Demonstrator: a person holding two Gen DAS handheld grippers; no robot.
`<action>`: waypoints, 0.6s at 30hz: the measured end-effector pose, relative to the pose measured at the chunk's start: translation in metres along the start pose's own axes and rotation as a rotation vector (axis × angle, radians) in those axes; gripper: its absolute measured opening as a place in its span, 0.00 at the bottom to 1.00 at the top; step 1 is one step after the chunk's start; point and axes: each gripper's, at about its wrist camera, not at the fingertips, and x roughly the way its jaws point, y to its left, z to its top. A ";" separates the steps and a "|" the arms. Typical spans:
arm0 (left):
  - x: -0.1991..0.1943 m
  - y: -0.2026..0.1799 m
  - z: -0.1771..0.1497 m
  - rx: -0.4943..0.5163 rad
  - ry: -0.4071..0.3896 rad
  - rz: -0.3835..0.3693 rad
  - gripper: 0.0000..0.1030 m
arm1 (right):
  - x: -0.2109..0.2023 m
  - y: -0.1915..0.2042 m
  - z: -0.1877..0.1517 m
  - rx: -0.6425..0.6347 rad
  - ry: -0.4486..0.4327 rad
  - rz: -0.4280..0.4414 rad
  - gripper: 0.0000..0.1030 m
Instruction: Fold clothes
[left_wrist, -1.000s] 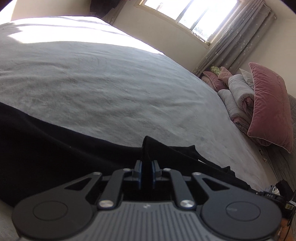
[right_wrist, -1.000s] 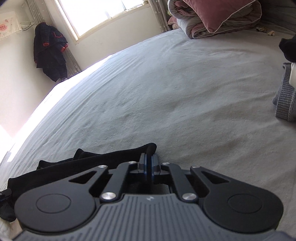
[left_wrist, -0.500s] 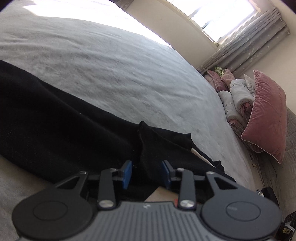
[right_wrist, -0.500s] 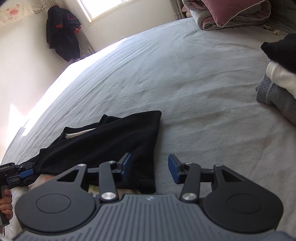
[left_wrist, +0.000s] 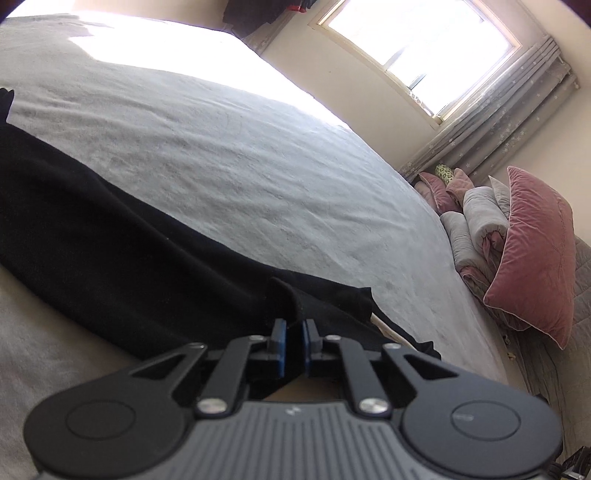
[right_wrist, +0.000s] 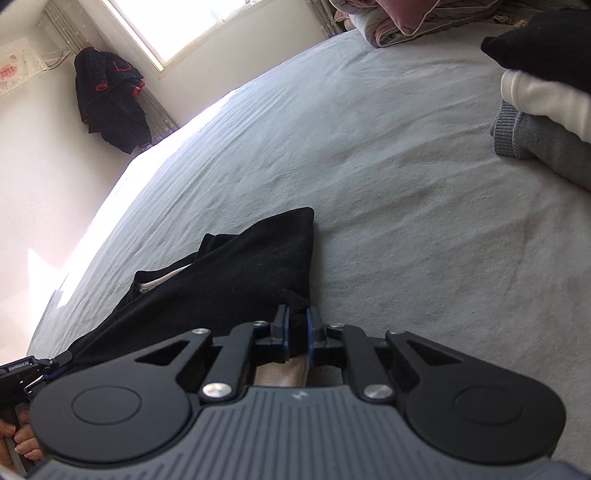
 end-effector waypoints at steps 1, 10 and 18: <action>0.002 0.001 -0.004 0.022 0.011 0.022 0.08 | 0.000 -0.003 0.000 -0.002 0.002 -0.011 0.10; 0.005 0.013 -0.017 0.112 0.020 0.057 0.28 | 0.000 0.005 -0.013 -0.134 -0.008 -0.089 0.38; 0.013 -0.019 -0.014 0.262 -0.070 0.013 0.32 | -0.013 0.014 -0.013 -0.156 -0.123 -0.112 0.40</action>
